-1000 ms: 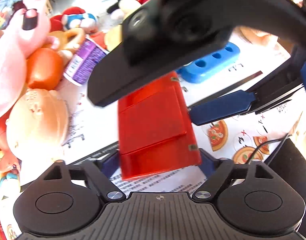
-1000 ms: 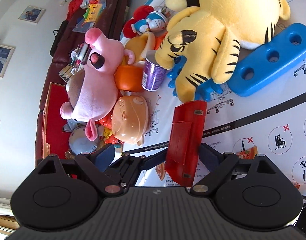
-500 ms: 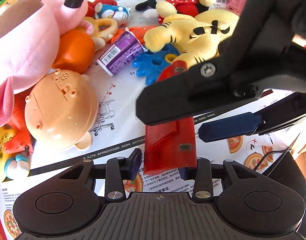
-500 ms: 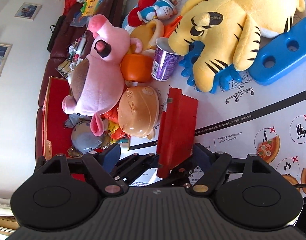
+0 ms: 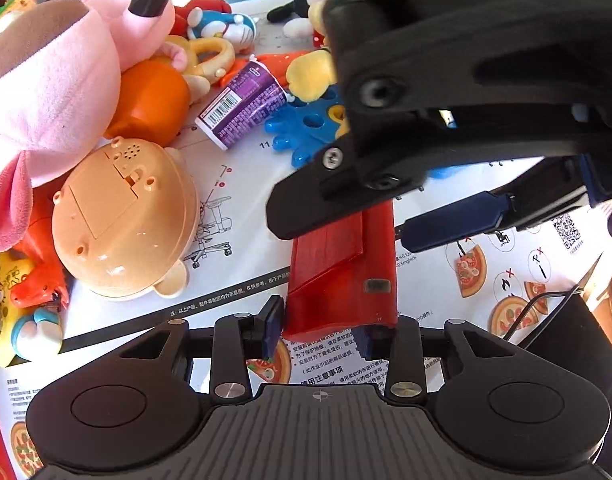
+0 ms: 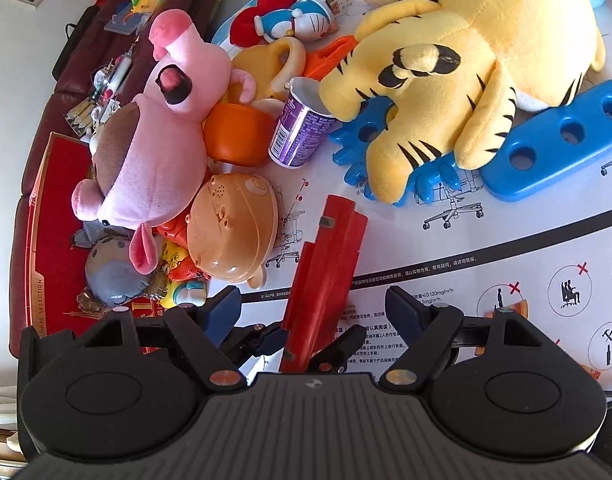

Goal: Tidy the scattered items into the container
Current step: 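Close the right tool on the red piece's edge while the left tool grips it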

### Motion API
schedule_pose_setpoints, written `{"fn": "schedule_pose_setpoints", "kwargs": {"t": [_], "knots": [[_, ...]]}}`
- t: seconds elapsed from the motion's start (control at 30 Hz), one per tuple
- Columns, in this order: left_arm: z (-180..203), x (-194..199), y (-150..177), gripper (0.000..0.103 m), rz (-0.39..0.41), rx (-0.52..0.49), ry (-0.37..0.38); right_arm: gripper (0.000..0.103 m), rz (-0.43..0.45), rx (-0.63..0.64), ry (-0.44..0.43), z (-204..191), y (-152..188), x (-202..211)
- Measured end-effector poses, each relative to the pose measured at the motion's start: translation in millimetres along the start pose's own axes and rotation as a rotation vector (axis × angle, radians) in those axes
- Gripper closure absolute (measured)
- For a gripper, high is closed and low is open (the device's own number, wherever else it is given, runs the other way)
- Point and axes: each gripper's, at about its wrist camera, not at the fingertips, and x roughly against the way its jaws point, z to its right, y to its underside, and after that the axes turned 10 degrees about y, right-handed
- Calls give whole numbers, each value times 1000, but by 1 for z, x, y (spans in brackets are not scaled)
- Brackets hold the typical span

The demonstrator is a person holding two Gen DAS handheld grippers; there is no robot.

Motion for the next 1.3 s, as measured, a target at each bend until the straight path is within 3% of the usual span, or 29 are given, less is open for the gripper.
{"fn": "schedule_pose_setpoints", "kwargs": {"t": [0.07, 0.23, 0.47, 0.53, 0.63, 0.73, 1.07, 1.2, 1.23, 1.27, 1.3], "knots": [[-2, 1, 1, 51, 1, -3, 7, 20, -11, -3, 6, -3, -2, -3], [-6, 5, 5, 51, 2, -8, 19, 36, -13, 8, 47, -10, -4, -12], [-15, 11, 8, 49, 5, 11, 20, 73, 44, 13, 91, -7, -6, -15], [-16, 13, 8, 46, 1, 15, 13, 75, 53, 26, 97, -8, -5, -15], [-5, 29, 16, 32, 19, -8, -13, 75, 63, 42, 110, -12, -3, -15], [-1, 29, 0, 22, 41, -58, -33, 77, 59, 41, 121, -16, -3, -14], [14, 27, -11, 16, 46, -104, -29, 78, 50, 67, 114, -31, -1, -12], [9, 26, -13, 24, 56, -89, -63, 78, 35, 45, 97, -29, -3, -13], [3, 25, -15, 29, 45, -59, -43, 78, 31, 45, 92, -29, -2, -13], [-3, 25, -16, 46, 42, -34, -28, 78, 27, 47, 86, -31, -1, -12], [-7, 26, -16, 50, 42, -19, -21, 78, 24, 53, 81, -31, 1, -12]]}}
